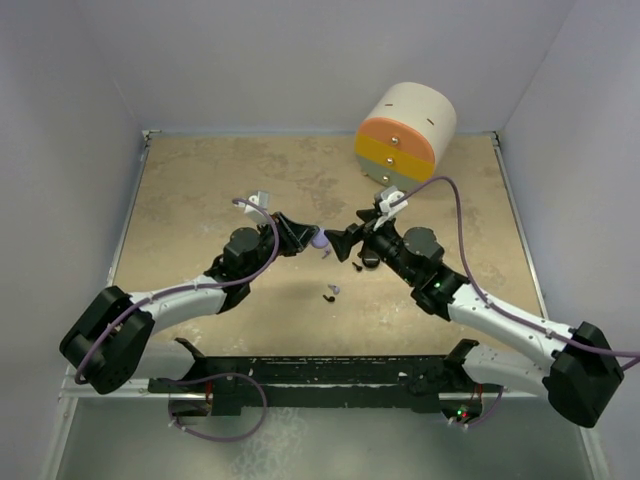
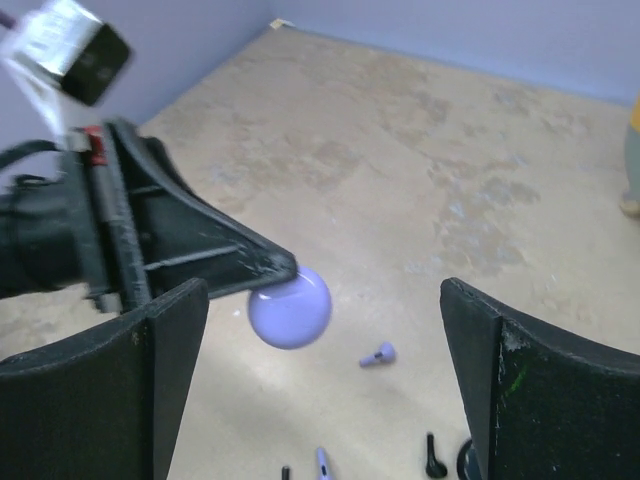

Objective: Insert the wireless bluetooth earbuds into the charging case
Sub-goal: Open the charging case.

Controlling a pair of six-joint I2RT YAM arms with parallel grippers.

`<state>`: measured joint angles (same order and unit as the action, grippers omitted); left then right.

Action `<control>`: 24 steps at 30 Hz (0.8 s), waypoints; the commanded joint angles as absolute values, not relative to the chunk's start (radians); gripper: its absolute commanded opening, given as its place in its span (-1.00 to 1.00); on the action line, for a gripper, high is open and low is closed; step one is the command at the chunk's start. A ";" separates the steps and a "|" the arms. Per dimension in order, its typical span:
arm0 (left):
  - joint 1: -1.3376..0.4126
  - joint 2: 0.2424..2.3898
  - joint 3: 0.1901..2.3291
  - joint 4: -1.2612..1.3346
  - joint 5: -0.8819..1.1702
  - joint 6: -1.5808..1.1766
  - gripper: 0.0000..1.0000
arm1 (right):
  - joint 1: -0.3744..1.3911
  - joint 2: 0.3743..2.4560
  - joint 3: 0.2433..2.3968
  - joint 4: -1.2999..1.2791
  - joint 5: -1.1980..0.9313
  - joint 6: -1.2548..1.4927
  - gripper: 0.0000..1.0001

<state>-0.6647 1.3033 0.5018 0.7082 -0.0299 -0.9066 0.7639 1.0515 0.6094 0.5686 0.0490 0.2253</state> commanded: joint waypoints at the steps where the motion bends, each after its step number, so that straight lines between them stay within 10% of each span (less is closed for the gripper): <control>1: -0.672 1.305 0.549 0.746 -0.035 -0.923 -1.00 | 0.766 1.101 0.633 0.481 0.192 0.310 0.99; 24: -0.673 1.266 0.545 0.746 -0.011 -0.957 -1.00 | 0.765 1.303 0.619 0.586 0.197 0.356 0.99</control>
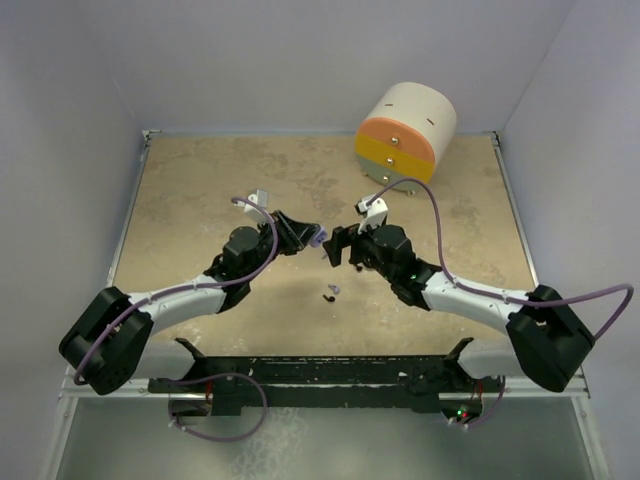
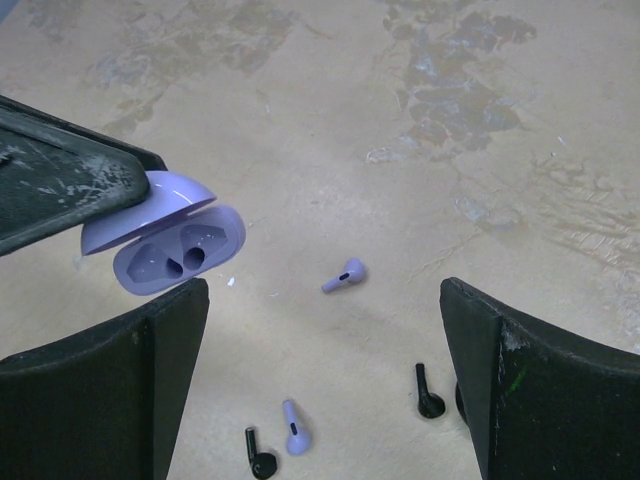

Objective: Insert the wireless bluetooth earbuds into the charging case
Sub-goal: Open the charging case, then pick up the earbud from the center of the board.

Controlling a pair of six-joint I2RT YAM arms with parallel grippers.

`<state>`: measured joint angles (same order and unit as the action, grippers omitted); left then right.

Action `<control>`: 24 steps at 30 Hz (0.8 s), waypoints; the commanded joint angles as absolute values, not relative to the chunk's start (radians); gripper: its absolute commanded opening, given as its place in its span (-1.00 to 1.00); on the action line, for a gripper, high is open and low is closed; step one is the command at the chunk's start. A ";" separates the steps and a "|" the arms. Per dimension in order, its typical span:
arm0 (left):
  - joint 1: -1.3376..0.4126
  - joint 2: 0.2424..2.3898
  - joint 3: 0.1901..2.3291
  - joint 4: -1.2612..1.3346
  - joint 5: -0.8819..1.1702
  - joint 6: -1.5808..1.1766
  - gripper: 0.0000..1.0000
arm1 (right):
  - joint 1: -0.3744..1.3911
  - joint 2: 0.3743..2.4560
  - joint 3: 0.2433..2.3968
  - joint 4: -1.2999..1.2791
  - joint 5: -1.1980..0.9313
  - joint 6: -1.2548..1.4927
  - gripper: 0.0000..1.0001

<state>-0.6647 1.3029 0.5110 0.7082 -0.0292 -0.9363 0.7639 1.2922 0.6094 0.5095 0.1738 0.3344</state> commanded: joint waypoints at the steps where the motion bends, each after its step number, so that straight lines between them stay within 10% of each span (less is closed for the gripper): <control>1: -0.673 1.267 0.545 0.746 -0.009 -0.960 -1.00 | 0.765 1.305 0.619 0.592 0.196 0.357 0.99; 11: -0.668 1.148 0.544 0.576 -0.203 -0.979 -1.00 | 0.766 1.243 0.575 0.535 0.227 0.413 0.97; 24: -0.659 1.002 0.410 0.610 -0.360 -1.156 -1.00 | 0.793 1.378 0.659 0.357 0.230 0.559 0.40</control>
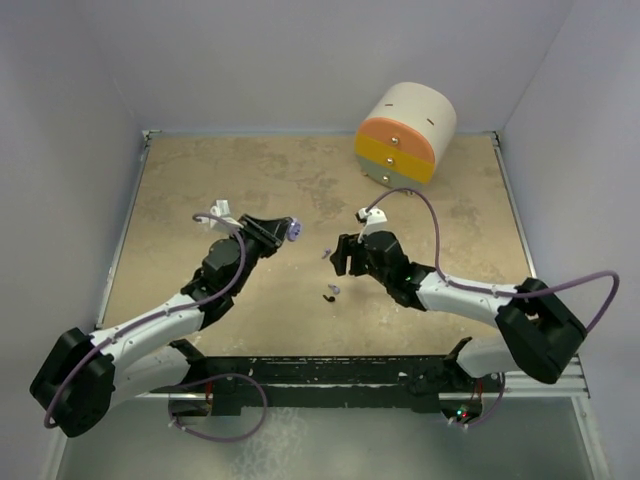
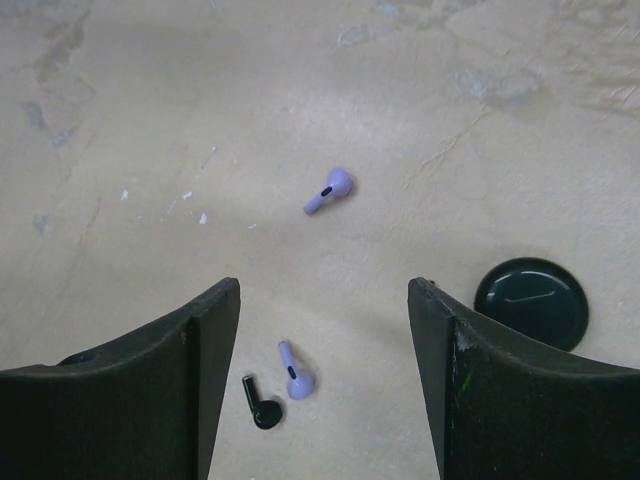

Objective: Insert the wireless bluetooth earbuds into the charging case
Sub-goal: Pick up the earbud from the center of the board.

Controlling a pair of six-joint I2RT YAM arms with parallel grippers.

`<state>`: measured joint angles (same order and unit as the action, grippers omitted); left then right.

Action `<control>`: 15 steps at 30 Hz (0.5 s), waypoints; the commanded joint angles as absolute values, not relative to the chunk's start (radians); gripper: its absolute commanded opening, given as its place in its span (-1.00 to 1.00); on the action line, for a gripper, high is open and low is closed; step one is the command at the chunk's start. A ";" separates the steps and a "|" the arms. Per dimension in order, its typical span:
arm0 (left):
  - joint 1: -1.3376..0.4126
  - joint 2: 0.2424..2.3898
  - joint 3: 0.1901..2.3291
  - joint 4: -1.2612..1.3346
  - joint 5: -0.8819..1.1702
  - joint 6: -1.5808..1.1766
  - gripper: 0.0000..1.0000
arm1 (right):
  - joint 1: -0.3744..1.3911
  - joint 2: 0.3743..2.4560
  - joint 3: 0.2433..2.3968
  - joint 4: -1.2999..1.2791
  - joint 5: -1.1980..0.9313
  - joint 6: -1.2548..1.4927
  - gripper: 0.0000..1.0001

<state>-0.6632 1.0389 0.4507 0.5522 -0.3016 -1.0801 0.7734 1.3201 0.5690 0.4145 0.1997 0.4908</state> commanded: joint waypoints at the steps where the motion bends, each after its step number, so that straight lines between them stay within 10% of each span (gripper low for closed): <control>1: -0.660 0.997 0.400 0.616 -0.364 -1.162 -1.00 | 0.796 1.398 0.674 0.349 0.235 0.569 0.39; 15: -0.659 0.913 0.351 0.566 -0.371 -1.175 -1.00 | 0.839 1.498 0.730 0.271 0.241 0.602 0.29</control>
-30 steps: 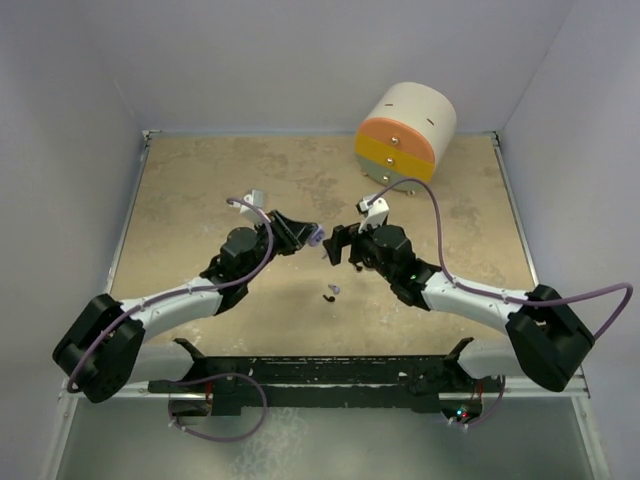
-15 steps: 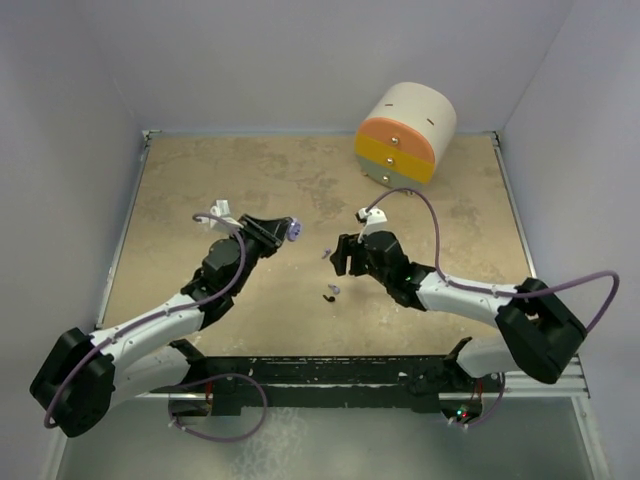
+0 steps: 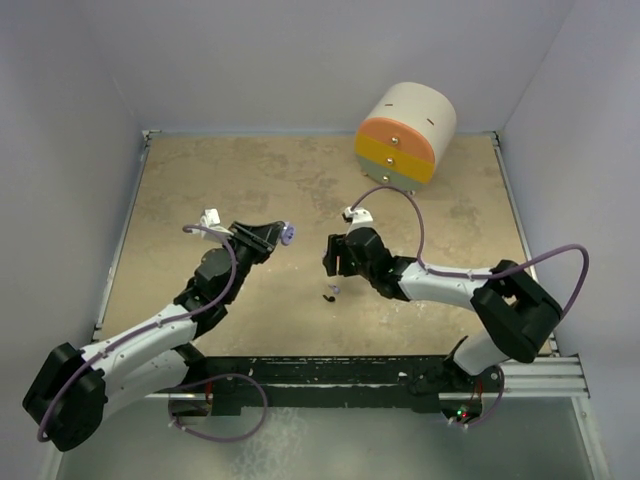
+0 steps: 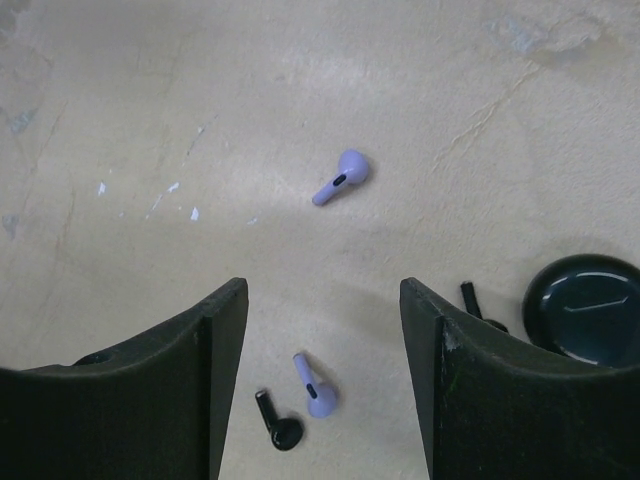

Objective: Insert the wireless bluetooth earbuds into the charging case
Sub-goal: Pick up the earbud from the center of the board.

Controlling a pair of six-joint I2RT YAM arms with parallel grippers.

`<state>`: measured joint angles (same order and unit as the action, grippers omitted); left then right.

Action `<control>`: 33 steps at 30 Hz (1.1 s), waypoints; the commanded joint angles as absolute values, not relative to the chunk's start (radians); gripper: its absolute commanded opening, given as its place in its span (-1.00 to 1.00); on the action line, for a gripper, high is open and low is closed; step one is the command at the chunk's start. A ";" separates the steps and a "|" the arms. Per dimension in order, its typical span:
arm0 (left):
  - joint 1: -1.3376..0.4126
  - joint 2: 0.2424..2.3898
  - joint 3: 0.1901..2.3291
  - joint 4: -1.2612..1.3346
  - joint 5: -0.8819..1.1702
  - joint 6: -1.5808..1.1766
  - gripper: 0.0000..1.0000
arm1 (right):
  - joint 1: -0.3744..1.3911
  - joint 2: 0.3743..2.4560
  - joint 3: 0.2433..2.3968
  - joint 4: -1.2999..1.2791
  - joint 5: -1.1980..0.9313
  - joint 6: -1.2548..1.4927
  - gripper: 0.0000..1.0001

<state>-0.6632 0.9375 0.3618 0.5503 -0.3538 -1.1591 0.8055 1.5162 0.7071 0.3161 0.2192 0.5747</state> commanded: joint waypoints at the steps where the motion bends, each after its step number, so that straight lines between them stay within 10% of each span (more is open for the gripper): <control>1: -0.660 0.911 0.349 0.562 -0.371 -1.174 -1.00 | 0.851 1.490 0.722 0.263 0.245 0.613 0.29; 33: -0.660 0.866 0.334 0.515 -0.371 -1.158 -1.00 | 0.838 1.682 0.880 0.199 0.365 0.737 0.09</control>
